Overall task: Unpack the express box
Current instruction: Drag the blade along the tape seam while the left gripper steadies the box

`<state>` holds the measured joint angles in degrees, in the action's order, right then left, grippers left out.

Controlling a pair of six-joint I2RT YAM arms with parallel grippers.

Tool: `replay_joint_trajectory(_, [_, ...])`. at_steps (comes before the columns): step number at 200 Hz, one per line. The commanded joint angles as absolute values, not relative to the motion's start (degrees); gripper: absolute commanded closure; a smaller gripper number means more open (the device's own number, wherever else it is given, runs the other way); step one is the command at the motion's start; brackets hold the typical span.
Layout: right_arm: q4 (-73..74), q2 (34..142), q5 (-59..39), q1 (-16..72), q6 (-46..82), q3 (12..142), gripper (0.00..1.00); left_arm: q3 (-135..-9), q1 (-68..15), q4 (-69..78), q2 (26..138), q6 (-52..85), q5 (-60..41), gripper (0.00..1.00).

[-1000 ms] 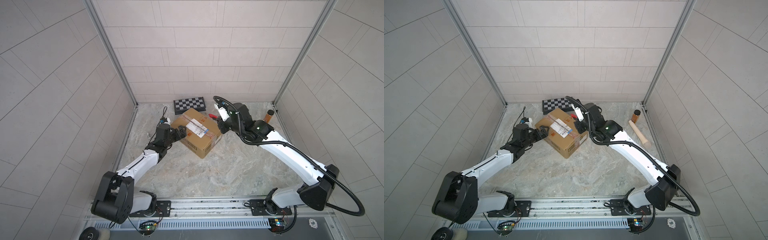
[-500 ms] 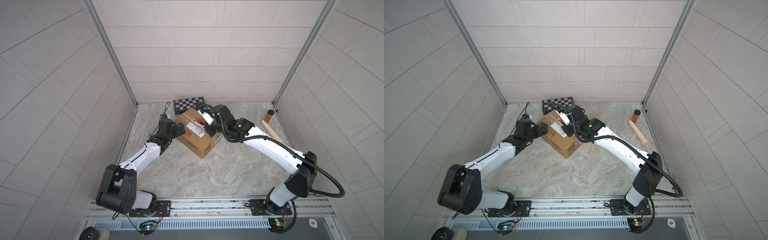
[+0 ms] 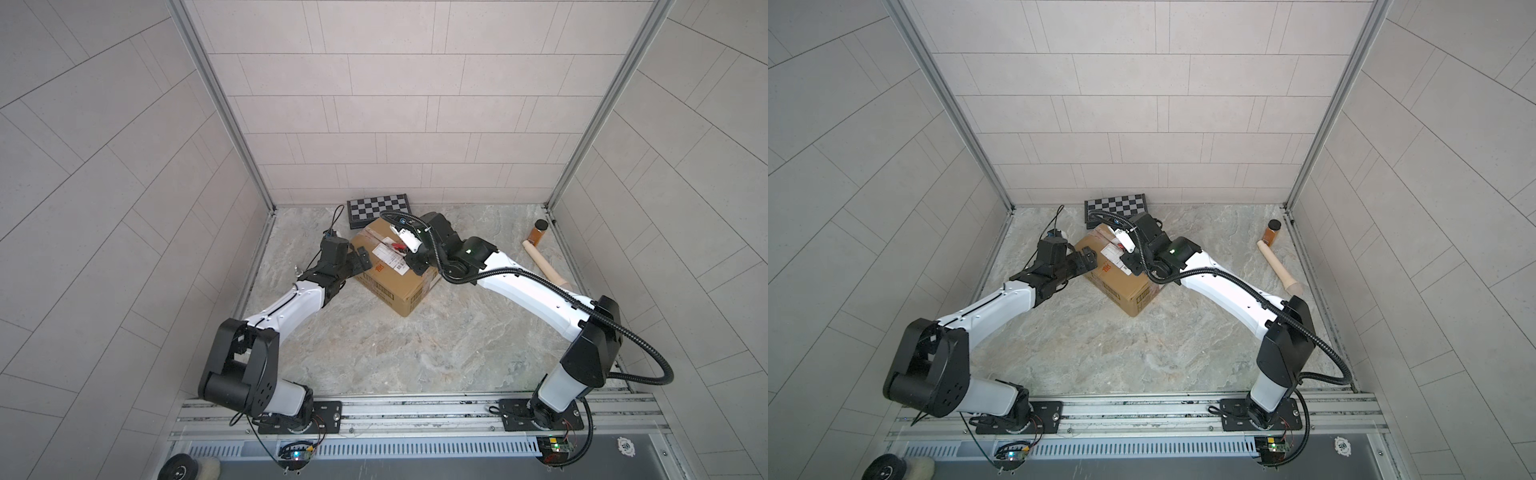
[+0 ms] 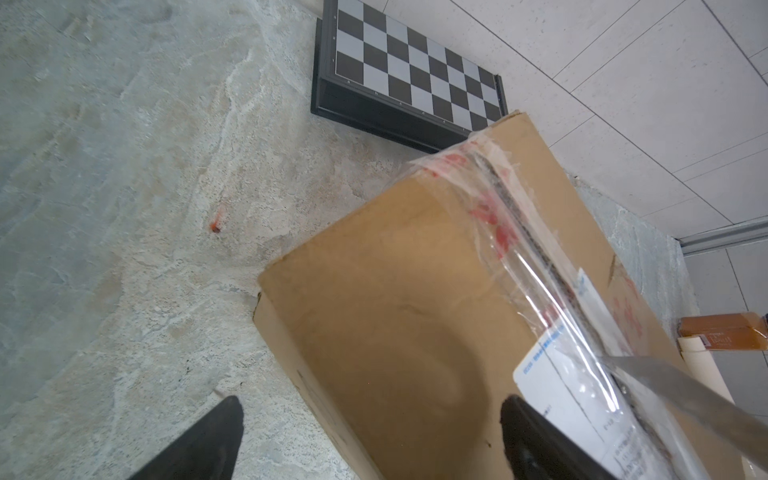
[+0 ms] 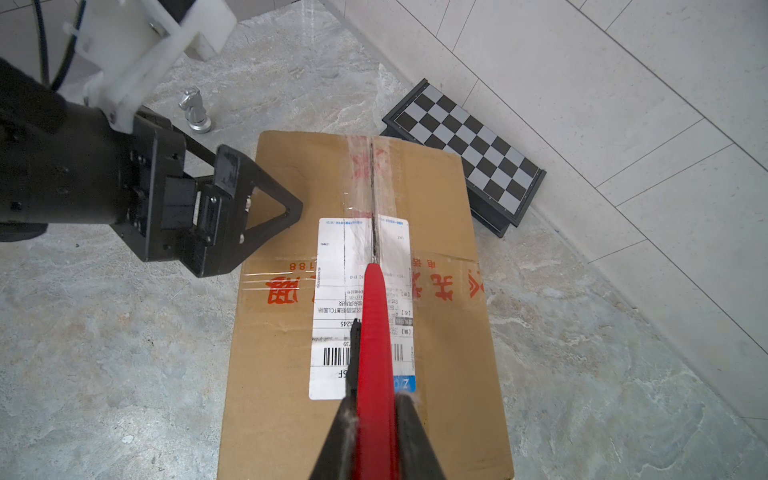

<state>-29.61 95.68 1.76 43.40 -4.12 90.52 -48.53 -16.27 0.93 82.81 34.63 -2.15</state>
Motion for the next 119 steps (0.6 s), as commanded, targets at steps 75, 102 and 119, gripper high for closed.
replay_joint_trajectory(75, [-28.17, 96.86, 3.25, 43.69, -6.15, 89.92, 1.00, -50.00, -16.52, -0.29, 83.00, 33.94, -1.93, 0.00])
replay_joint_trajectory(102, [-28.71, 97.79, 3.21, 43.68, -6.28, 89.91, 1.00, -50.13, -16.54, 0.92, 80.94, 34.37, -4.31, 0.00])
replay_joint_trajectory(119, [-28.92, 98.63, 2.86, 43.71, -6.37, 89.91, 1.00, -50.66, -16.52, 1.07, 79.15, 34.63, -5.29, 0.00])
